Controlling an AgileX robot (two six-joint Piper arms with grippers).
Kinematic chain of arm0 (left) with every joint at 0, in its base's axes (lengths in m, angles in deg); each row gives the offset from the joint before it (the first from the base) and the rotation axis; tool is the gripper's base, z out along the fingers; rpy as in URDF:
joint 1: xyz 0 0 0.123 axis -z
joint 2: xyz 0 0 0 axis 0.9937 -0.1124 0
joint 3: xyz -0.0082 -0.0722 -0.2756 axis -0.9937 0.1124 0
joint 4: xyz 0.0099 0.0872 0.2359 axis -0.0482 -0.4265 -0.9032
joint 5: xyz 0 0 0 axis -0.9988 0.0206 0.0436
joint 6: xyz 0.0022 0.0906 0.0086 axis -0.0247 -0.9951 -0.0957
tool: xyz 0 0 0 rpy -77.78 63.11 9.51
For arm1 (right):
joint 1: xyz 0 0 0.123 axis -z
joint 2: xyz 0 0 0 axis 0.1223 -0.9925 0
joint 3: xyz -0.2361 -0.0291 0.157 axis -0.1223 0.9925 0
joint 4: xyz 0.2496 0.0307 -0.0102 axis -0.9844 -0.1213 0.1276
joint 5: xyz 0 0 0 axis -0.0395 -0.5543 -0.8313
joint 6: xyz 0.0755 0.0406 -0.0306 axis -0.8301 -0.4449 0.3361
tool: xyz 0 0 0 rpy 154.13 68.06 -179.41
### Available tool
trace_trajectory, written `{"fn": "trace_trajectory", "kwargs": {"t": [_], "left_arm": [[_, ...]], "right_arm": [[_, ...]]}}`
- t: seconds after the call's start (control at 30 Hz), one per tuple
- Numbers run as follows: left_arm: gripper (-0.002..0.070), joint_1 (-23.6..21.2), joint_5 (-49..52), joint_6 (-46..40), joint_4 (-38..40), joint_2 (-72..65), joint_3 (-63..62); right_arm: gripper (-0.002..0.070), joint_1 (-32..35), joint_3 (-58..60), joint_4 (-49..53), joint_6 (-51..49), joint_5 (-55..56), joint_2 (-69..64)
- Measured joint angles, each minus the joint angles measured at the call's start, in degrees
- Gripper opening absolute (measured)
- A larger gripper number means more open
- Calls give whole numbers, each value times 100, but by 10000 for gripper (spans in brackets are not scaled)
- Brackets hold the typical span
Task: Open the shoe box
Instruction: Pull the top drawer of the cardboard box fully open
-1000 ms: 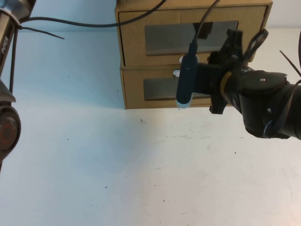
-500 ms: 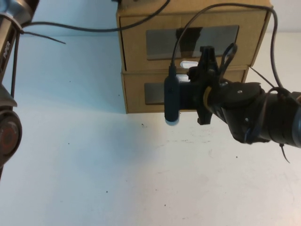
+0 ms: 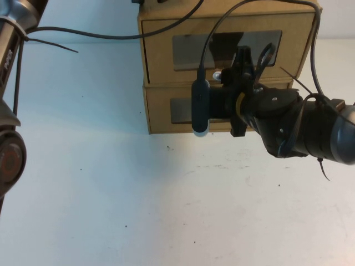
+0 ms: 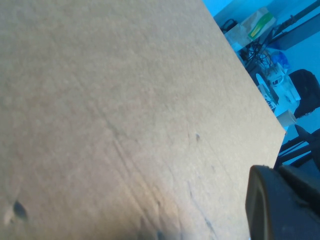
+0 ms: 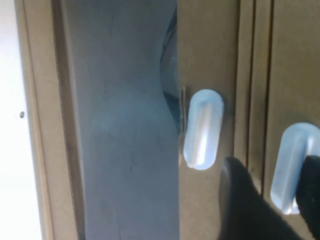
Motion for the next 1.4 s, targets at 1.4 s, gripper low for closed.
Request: {"fn": "trace_trajectory", "kwargs": {"t": [1.4], "left_arm": [[-4,0,0,-88,-22,-10,0]], "right_arm": [[43,31,-388,-55,-413,-185,-197]]}}
